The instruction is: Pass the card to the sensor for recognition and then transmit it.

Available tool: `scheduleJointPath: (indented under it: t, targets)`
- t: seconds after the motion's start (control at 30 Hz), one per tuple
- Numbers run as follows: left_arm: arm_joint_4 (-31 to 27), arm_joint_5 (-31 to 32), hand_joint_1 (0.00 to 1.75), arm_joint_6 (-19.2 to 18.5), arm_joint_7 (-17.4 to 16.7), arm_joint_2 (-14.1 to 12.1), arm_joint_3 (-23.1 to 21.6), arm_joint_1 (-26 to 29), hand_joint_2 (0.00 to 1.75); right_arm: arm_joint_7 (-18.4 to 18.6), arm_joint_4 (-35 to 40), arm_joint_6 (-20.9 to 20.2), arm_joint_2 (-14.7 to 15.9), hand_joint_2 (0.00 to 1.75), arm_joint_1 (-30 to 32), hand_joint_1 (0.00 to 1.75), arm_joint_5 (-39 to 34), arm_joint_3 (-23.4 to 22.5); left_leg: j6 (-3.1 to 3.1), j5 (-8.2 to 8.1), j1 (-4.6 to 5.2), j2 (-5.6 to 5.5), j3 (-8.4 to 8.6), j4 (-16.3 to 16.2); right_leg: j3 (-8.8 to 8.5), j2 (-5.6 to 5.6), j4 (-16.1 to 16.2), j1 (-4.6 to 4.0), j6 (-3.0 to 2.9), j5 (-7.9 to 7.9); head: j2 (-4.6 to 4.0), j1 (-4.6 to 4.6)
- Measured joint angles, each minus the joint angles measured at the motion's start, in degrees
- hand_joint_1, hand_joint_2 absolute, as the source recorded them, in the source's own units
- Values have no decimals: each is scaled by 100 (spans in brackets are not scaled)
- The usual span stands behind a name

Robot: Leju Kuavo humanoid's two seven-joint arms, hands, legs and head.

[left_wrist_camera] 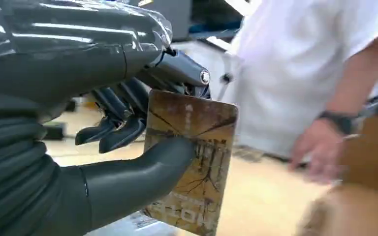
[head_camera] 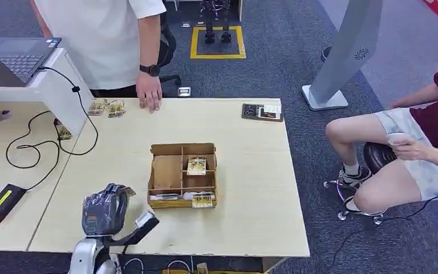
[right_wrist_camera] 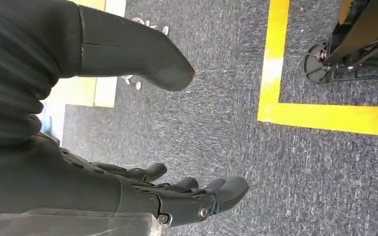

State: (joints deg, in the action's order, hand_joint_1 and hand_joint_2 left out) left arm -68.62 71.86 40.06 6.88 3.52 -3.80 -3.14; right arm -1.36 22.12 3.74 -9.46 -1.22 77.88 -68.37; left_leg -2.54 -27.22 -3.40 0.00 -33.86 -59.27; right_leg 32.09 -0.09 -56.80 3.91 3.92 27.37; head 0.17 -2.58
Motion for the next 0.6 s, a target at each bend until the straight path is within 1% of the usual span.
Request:
scheduleJointPath:
  t: [0.1, 0.13, 0.2, 0.27, 0.33, 0.4, 0.6]
  targets:
    - [-476, -171, 175, 0, 1062, 418, 439, 31, 175, -20, -39, 44, 0, 175, -1, 0, 4, 0, 0, -1, 0, 1, -4, -1, 4, 2, 1, 0, 0, -1, 0, -2]
    - [-634, -247, 175, 0, 1357, 579, 564, 26, 175, -31, -55, 61, 0, 175, 0, 0, 7, 0, 0, 0, 0, 1, -3, -1, 4, 2, 1, 0, 0, -1, 0, 0]
    - [-882, -393, 175, 0, 1801, 817, 773, 13, 175, -46, -87, 83, 0, 175, -3, 0, 9, 0, 0, -1, 0, 0, -3, -1, 6, 1, 1, 0, 0, 0, 0, -2]
    - [-1055, -468, 175, 0, 2025, 1018, 896, -23, 175, -50, -116, 98, 0, 175, -7, 0, 11, 0, 0, 0, 0, 0, -4, -1, 7, 1, 0, 0, -1, 0, 0, -2]
    - [-1171, -577, 175, 0, 2108, 1158, 931, -74, 175, -55, -142, 120, 0, 175, -12, 0, 42, 0, 0, 0, 0, 0, -4, -1, 8, 2, 0, -1, -1, 0, 0, -2]
    - [-1243, -601, 175, -2, 2073, 1221, 931, -149, 175, -59, -183, 149, 2, 175, -26, 0, 96, 2, 0, 0, -1, 1, -3, -1, 9, 3, 0, -1, -1, 0, 0, 0]
    - [-1274, -448, 175, -7, 1585, 1226, 839, -577, 175, -61, -363, 236, 50, 175, -87, 0, 197, 39, 0, 1, 0, 1, -6, -1, 9, 2, 0, -1, 0, -2, 0, 0]
